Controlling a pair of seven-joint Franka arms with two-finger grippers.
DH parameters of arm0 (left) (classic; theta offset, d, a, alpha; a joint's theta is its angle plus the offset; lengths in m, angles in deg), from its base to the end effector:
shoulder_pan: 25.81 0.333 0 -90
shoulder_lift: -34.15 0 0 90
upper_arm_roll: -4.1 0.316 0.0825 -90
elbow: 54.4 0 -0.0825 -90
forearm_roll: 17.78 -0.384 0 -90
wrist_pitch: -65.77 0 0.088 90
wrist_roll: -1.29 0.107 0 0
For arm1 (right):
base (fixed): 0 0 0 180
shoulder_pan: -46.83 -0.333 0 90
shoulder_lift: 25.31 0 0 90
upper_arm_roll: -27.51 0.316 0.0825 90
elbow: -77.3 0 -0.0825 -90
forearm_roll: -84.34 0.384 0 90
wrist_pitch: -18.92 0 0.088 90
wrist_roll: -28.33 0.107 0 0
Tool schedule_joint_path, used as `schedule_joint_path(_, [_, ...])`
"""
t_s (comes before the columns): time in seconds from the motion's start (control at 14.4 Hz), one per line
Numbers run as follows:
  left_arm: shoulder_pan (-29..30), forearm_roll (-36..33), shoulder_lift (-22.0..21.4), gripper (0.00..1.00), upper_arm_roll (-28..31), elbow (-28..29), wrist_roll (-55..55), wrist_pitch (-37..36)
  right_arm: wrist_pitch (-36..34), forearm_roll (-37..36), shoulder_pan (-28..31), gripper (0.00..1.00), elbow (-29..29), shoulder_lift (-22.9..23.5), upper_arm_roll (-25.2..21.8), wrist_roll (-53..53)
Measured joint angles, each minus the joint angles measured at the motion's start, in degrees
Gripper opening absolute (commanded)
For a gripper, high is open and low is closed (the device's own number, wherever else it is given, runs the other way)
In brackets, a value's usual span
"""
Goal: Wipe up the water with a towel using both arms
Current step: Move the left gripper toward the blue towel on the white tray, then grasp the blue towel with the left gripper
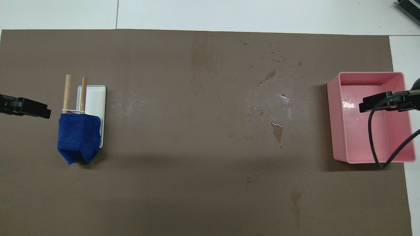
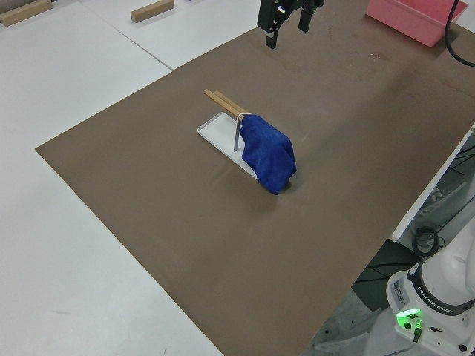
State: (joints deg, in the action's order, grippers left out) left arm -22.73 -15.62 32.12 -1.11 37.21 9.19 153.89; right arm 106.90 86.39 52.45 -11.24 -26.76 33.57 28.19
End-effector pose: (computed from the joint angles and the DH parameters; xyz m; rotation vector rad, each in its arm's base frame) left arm 0.5394 -0.0251 0.6278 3.0937 -0.2725 -0.0371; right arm 0.5434 0.0089 0.6472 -3.1083 -0.0181 -0.0238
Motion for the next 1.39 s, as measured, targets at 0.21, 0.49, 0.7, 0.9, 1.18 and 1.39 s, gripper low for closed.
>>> schedule_joint_path(0.21, [0.0, 0.0, 0.0, 1.00, 0.0, 0.0, 0.0, 0.3, 0.0, 0.0, 0.0, 1.00, 0.0, 0.0, 0.0, 0.0])
schedule_joint_path(0.49, [0.0, -0.1, -0.3, 1.00, 0.0, 3.5, 0.0, 6.2, 0.0, 0.0, 0.0, 1.00, 0.0, 0.0, 0.0, 0.0])
schedule_joint_path(0.7, [0.0, -3.3, -1.7, 1.00, 0.2, 11.4, 0.0, 13.9, 0.0, 0.0, 0.0, 1.00, 0.0, 0.0, 0.0, 0.0])
schedule_joint_path(0.9, [-0.1, -7.8, -3.2, 0.98, 0.1, 19.8, -3.9, 19.7, 0.0, 0.0, 0.0, 1.00, 0.0, 0.0, 0.1, 0.0])
schedule_joint_path(1.18, [-4.0, -14.6, -3.3, 0.85, -0.2, 27.1, -15.0, 24.2, 0.0, 0.0, 0.0, 1.00, 0.0, 0.0, 0.2, 0.0])
schedule_joint_path(1.39, [-5.2, -17.4, -3.3, 0.84, -0.3, 30.5, -18.0, 27.7, 0.0, 0.0, 0.0, 1.00, 0.0, 0.0, 0.2, 0.0])
